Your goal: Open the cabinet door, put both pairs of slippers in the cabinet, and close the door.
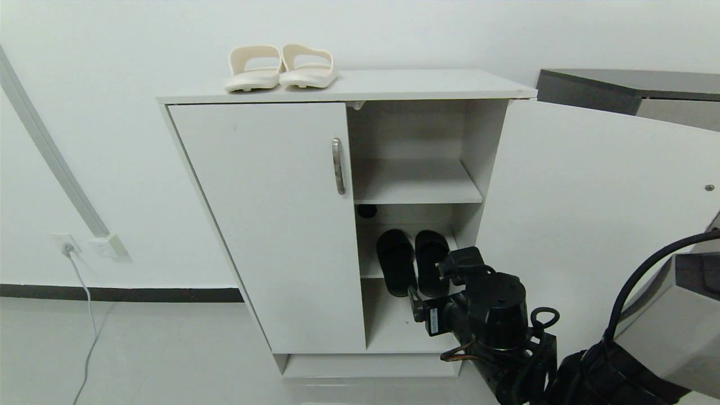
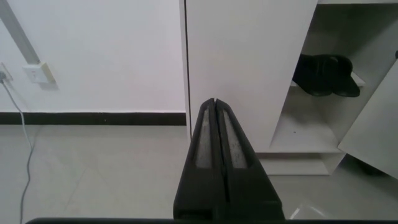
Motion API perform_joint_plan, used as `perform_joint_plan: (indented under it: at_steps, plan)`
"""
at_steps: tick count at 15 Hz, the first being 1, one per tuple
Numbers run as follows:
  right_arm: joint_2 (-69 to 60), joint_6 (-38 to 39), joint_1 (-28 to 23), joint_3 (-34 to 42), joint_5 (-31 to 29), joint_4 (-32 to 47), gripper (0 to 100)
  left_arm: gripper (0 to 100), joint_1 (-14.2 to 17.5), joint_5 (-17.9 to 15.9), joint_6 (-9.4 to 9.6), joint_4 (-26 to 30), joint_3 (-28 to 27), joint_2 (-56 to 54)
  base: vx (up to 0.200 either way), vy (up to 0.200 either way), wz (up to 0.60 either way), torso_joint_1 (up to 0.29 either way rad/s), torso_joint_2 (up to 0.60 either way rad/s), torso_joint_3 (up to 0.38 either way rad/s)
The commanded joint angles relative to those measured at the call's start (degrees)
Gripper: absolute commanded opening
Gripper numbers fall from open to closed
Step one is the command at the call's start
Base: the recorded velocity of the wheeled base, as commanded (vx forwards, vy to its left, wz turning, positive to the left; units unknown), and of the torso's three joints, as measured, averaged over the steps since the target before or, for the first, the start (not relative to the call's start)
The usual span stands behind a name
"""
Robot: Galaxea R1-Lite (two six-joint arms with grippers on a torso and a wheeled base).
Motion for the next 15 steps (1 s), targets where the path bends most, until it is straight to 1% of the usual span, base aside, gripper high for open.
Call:
perform_joint_plan:
  at_steps: [1,13,15]
  plan:
    - [0.14,-0.08,0.01,0.08,-0.08,-0.07,100,0,-0.01,0.08,-0.05,-0.03,0.01,0.07,0.000,0.000,0.00,0.002,0.00,0.139]
    - [0.49,-0.34,-0.08,2.10,-0.25,-2.71,100,0,-0.01,0.00,-0.31,-0.03,0.01,0.07,0.000,0.000,0.00,-0.001,0.00,0.006]
    - [0.49,-0.34,-0.08,2.10,-0.25,-2.79,100,0,-0.01,0.00,-0.31,-0.03,0.01,0.07,0.000,0.200,0.00,0.005,0.00,0.002]
